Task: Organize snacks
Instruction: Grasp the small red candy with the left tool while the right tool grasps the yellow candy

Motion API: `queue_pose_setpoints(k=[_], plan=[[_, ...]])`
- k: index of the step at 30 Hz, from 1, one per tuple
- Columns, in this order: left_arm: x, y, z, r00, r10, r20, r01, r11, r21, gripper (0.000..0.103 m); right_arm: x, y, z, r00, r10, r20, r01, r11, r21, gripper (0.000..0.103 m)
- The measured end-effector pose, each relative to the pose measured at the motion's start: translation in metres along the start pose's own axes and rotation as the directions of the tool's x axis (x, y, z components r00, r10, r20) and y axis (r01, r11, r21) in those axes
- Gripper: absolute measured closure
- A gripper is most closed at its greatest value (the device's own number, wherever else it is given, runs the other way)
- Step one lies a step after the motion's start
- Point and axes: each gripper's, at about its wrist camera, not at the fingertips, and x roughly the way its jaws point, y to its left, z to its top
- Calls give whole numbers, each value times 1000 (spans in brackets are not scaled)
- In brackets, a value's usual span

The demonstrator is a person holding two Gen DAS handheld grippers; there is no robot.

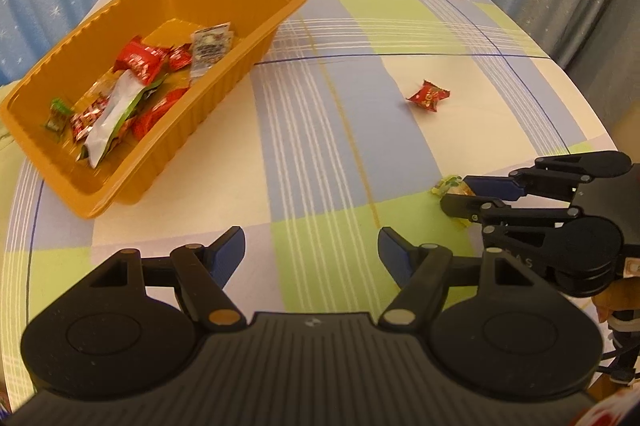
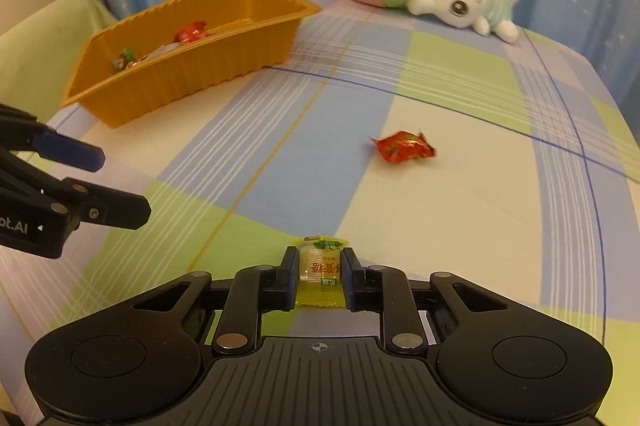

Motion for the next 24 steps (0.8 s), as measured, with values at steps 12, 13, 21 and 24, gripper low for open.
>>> queue_pose_setpoints(k=[12, 13, 21, 24], plan=[[33, -39, 42, 993, -114, 42, 104, 976, 190, 39, -32, -56, -2, 994, -98, 47, 84, 970, 230, 81], [37, -43, 48, 991, -127, 46, 114, 972, 207, 40, -35, -61, -3, 993, -107, 48, 92, 964, 251, 81], [71, -69, 86, 978, -206, 39, 187, 940, 284, 45, -57, -95, -16, 983, -178, 45, 147, 908, 392, 81], [83, -75, 95, 977, -211, 31, 191, 931, 311, 49, -64, -104, -21, 980, -197, 40, 161, 888, 431, 81]])
